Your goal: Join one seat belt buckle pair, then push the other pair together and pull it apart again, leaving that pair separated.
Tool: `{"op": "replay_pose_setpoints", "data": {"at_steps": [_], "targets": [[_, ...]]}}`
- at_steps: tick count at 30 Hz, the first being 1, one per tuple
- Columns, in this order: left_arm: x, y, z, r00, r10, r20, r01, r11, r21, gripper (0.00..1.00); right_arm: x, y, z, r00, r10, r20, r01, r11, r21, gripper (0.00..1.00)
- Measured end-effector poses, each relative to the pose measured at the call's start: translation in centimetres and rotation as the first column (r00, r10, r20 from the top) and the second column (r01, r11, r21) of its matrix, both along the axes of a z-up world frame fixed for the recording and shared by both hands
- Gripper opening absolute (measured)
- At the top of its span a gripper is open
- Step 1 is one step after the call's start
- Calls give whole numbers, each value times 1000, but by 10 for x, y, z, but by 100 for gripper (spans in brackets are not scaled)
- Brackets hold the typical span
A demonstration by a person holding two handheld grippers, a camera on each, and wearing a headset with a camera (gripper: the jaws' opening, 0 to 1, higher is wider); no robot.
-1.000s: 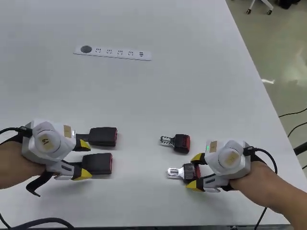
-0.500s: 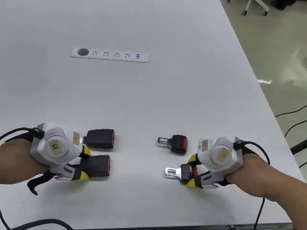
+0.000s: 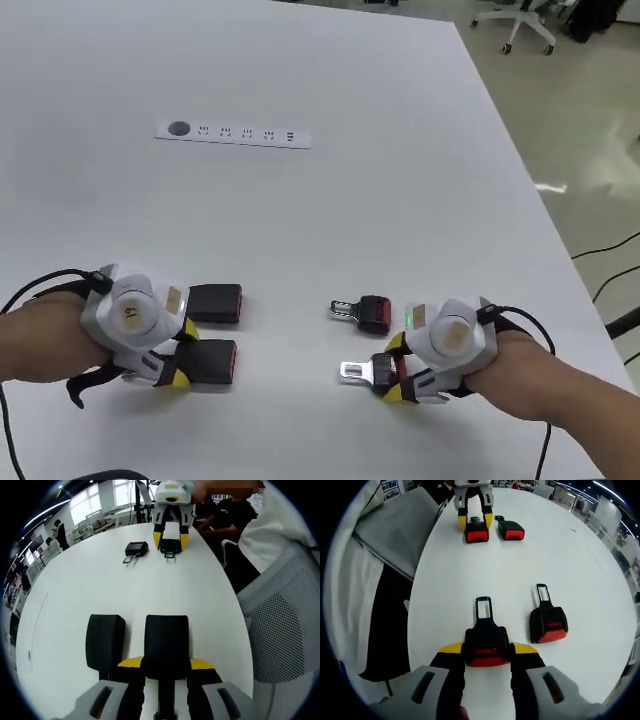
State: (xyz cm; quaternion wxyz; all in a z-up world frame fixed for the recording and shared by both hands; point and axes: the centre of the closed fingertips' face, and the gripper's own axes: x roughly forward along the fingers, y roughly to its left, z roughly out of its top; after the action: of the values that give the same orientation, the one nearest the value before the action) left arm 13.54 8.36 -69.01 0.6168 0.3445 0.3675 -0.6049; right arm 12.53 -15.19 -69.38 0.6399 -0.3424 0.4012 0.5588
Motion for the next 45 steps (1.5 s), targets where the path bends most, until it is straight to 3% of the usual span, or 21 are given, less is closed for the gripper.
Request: {"op": "replay_pose_setpoints", "data": {"at_steps": [5, 9, 11, 26, 31, 38, 45], "targets": [[0, 0, 0, 1000, 13, 2, -13, 1000, 5, 33, 0, 3, 2, 1000, -28, 1, 28, 1000, -8, 33], [-1, 0, 0, 1000, 13, 4, -13, 1000, 11, 33, 1, 14, 3, 998, -63, 6, 63, 998, 18, 33], [0, 1, 0, 1000, 17, 3, -17, 1000, 9, 32, -3, 25, 4, 998, -61, 7, 61, 998, 25, 33], [-3, -2, 4, 1000, 27, 4, -27, 999, 21, 32, 4, 87, 4, 999, -40, 23, 38, 996, 79, 33], [-2, -2, 4, 1000, 30, 5, -31, 999, 24, 32, 7, 108, 5, 998, -61, -2, 61, 994, 92, 33], [-4, -3, 6, 999, 32, 4, -32, 999, 30, 32, 10, 134, 4, 1000, -14, 14, 12, 996, 89, 33], [-4, -3, 6, 999, 33, 2, -33, 999, 33, 32, 10, 145, 5, 999, 19, 37, -22, 997, 73, 33]]}}
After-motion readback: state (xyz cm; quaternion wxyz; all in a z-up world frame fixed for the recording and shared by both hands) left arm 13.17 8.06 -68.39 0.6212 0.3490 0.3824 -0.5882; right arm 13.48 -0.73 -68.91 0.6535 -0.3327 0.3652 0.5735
